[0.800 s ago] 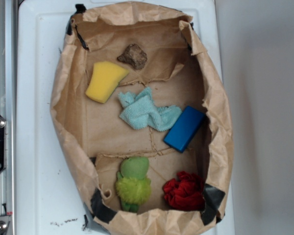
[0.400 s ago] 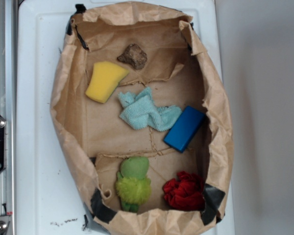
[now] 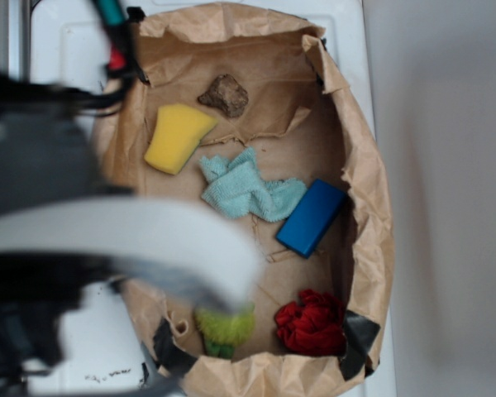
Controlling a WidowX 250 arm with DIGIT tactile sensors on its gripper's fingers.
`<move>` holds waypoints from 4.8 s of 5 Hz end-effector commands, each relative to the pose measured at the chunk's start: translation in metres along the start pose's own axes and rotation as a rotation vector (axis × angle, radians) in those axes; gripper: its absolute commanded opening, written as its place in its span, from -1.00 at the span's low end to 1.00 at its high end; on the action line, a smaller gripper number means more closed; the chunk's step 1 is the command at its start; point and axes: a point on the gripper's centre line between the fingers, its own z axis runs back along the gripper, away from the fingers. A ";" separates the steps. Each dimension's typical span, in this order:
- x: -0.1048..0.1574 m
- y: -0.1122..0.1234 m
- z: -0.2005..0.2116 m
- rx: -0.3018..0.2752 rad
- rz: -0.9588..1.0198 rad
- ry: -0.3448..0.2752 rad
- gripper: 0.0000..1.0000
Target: Grab the green animal.
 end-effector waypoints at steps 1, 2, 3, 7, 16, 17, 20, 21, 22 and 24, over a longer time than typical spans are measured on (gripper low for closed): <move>0.045 0.028 -0.015 0.034 -0.160 -0.066 1.00; 0.067 0.044 -0.036 0.026 -0.320 -0.074 1.00; 0.080 0.051 -0.054 0.075 -0.359 -0.086 1.00; 0.067 0.042 -0.091 0.089 -0.521 -0.046 1.00; 0.066 -0.025 -0.137 -0.054 -1.105 -0.061 1.00; 0.064 -0.004 -0.142 -0.059 -1.123 -0.091 1.00; 0.086 -0.030 -0.170 -0.071 -1.181 -0.122 1.00; 0.088 -0.036 -0.181 -0.052 -1.209 -0.086 1.00; 0.071 -0.042 -0.188 -0.065 -1.208 -0.058 -1.00; 0.076 -0.035 -0.177 -0.060 -1.168 -0.057 -1.00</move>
